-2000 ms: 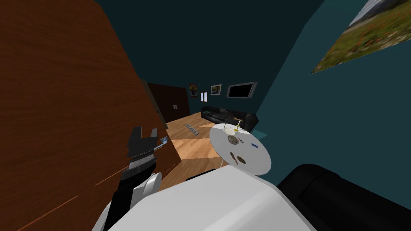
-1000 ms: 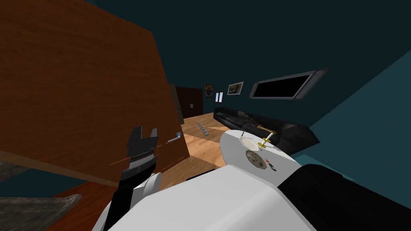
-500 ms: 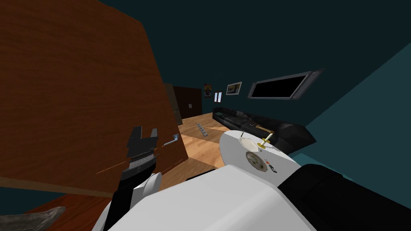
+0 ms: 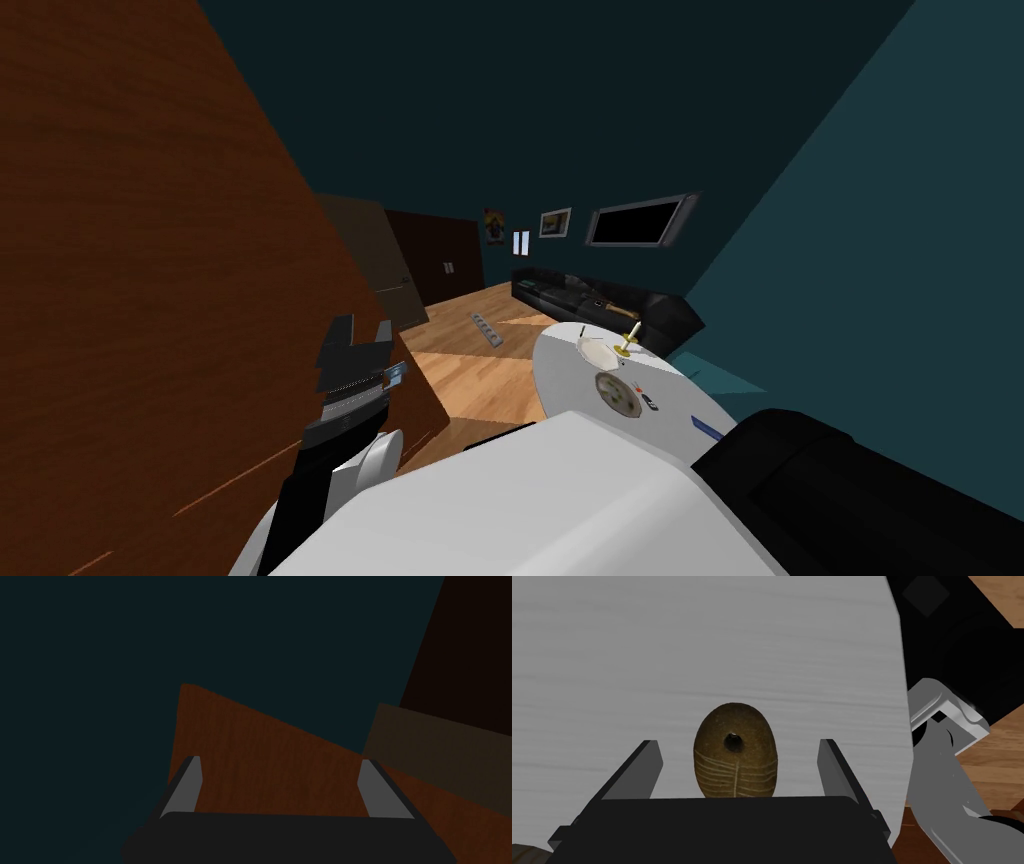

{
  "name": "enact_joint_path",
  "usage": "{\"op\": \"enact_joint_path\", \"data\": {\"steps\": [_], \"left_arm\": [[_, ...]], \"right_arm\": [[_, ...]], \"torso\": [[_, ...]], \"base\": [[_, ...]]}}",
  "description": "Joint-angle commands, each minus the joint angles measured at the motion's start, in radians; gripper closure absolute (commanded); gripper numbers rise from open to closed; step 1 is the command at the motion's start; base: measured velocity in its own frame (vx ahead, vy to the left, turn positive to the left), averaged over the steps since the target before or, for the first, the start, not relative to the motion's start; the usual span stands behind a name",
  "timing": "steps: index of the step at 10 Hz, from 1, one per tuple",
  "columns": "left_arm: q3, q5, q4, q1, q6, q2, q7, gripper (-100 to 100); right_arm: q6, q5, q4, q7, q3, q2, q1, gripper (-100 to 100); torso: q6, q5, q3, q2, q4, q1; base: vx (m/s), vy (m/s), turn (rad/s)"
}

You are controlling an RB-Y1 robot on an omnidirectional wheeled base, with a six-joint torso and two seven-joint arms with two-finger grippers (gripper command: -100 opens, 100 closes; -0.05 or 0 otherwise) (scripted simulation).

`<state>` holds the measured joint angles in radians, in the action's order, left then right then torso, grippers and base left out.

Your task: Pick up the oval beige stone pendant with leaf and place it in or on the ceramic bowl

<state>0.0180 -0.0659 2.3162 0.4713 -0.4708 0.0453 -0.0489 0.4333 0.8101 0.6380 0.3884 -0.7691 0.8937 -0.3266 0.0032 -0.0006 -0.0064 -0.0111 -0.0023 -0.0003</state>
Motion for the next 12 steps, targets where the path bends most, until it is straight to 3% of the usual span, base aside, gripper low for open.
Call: {"op": "enact_joint_path", "data": {"steps": [1, 3, 4, 5, 9, 10, 11, 12], "left_arm": [[0.0, 0.0, 0.0, 0.0, 0.0, 0.0, 0.0, 0], [0.0, 0.0, 0.0, 0.0, 0.0, 0.0, 0.0, 0], [0.0, 0.0, 0.0, 0.0, 0.0, 0.0, 0.0, 0], [0.0, 0.0, 0.0, 0.0, 0.0, 0.0, 0.0, 0], [0.0, 0.0, 0.0, -0.001, 0.0, 0.0, 0.0, 0], [0.0, 0.0, 0.0, -0.001, 0.0, 0.0, 0.0, 0], [0.0, 0.0, 0.0, -0.001, 0.0, 0.0, 0.0, 0], [0.0, 0.0, 0.0, -0.001, 0.0, 0.0, 0.0, 0]], "right_arm": [[-0.023, 0.042, 0.029, 0.009, -0.004, -0.003, 0.004, -100], [-0.064, 0.095, 0.09, 0.004, -0.018, 0.0, 0.002, -100], [-0.061, 0.081, 0.095, -0.013, -0.024, 0.011, -0.002, -100], [-0.065, 0.085, 0.098, -0.013, -0.025, 0.011, -0.002, 100], [-0.064, 0.084, 0.098, -0.014, -0.025, 0.01, -0.003, 100], [-0.064, 0.084, 0.098, -0.014, -0.025, 0.01, -0.003, 0], [-0.043, 0.069, 0.059, 0.007, -0.011, -0.002, 0.003, 100], [-0.023, 0.042, 0.029, 0.009, -0.004, -0.003, 0.004, 100]], "torso": [[0.0, 0.0, 0.0, 0.0, 0.0, 0.0], [-0.001, 0.0, 0.0, 0.0, 0.0, -0.002], [-0.001, 0.0, -0.001, -0.001, 0.0, -0.002], [-0.002, 0.0, 0.002, 0.003, 0.001, 0.0], [-0.002, 0.0, 0.006, 0.01, 0.003, -0.001], [-0.002, 0.0, 0.006, 0.01, 0.003, -0.001], [-0.002, 0.0, 0.006, 0.01, 0.003, -0.001], [-0.003, 0.0, 0.008, 0.013, 0.003, 0.0]], "base": [[0.148, -0.074, -0.344], [0.164, -0.06, -0.31], [0.081, -0.015, -0.055], [0.013, -0.002, 0.01], [0.001, 0.0, -0.003], [0.0, 0.0, 0.0], [-0.073, 0.018, 0.189], [-0.125, 0.029, 0.363]]}}
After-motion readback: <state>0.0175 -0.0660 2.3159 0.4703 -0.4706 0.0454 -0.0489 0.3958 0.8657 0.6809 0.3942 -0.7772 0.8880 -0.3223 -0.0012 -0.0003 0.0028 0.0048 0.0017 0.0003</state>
